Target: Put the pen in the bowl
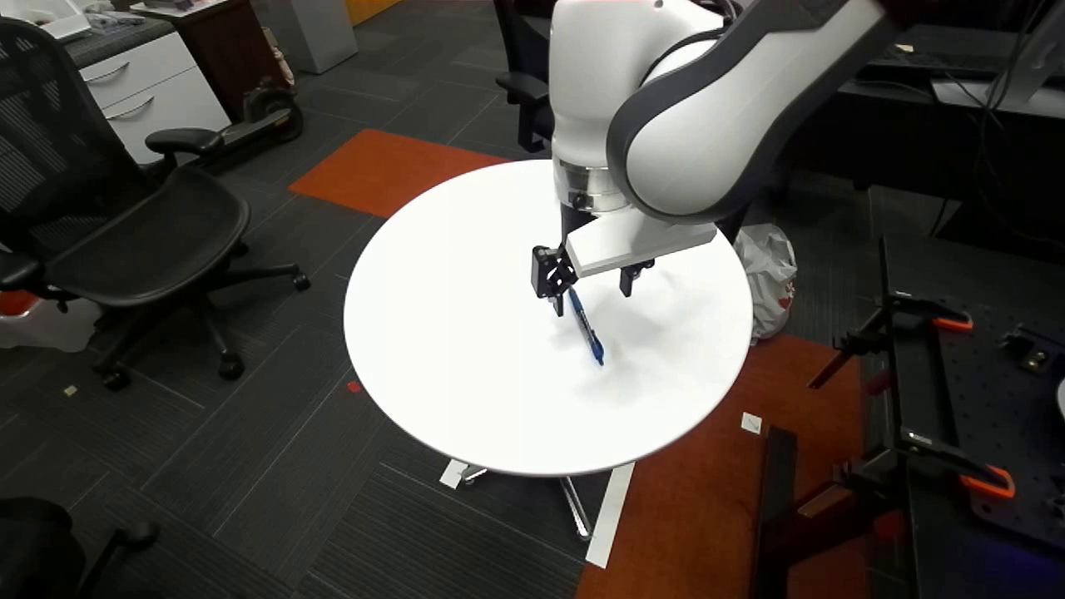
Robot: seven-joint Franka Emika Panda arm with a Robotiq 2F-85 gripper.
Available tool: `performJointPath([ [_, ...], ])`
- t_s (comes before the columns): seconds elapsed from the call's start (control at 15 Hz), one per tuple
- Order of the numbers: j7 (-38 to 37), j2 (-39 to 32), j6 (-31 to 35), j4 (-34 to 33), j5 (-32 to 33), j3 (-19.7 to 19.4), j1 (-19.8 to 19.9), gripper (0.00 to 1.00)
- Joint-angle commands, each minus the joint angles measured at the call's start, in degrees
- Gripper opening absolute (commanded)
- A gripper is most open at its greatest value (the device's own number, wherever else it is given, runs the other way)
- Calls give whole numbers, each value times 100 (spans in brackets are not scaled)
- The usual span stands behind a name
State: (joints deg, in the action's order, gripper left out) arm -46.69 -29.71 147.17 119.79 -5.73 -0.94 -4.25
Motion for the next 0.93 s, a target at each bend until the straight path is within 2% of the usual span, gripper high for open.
performJointPath([
  [0.0,-15,-210,59,-209,-94,-167,-158,100],
  [0.87,9,-620,-54,-557,-103,-319,-173,100],
])
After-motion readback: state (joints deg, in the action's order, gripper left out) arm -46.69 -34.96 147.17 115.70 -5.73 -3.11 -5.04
